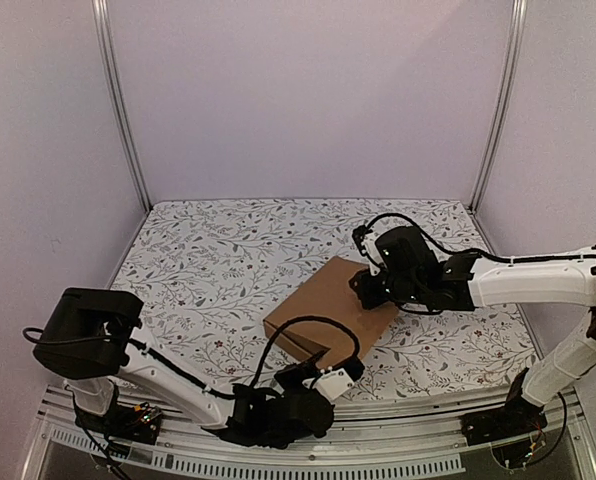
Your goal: Fold the paper box
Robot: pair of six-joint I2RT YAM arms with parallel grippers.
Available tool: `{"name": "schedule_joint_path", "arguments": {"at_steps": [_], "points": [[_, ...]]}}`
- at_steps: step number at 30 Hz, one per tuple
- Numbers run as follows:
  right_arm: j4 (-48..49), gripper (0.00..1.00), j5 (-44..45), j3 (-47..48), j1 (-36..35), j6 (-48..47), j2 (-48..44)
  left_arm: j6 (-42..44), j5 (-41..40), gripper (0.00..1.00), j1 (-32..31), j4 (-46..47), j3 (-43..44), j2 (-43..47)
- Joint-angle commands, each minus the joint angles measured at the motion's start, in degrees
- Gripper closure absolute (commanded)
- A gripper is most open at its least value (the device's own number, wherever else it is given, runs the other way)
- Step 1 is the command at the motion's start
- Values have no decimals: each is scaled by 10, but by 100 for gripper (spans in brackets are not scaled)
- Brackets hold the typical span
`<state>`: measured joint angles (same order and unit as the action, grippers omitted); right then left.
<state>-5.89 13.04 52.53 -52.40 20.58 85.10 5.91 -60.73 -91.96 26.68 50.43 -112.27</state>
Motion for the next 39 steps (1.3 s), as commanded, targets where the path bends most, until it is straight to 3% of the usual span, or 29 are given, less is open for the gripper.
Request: {"name": "schedule_joint_path", "arguments": {"at_steps": [1,10,17,23,28,39], "points": [[38,86,-24,-9,13,7,27,5,31,56,-22,-30,-4,17],[73,95,-17,-39,15,19,62,-40,68,31,-39,-79,-21,84],[85,99,-17,-53,16,25,78,-81,64,24,-40,-118,-61,164],[87,99,-18,-54,15,29,73,-86,69,26,-18,-138,-68,192],[77,99,-22,-48,15,24,42,-105,66,35,16,-150,-67,195],[29,99,-27,-21,15,8,2,-172,153,38,114,-130,-114,274]]}}
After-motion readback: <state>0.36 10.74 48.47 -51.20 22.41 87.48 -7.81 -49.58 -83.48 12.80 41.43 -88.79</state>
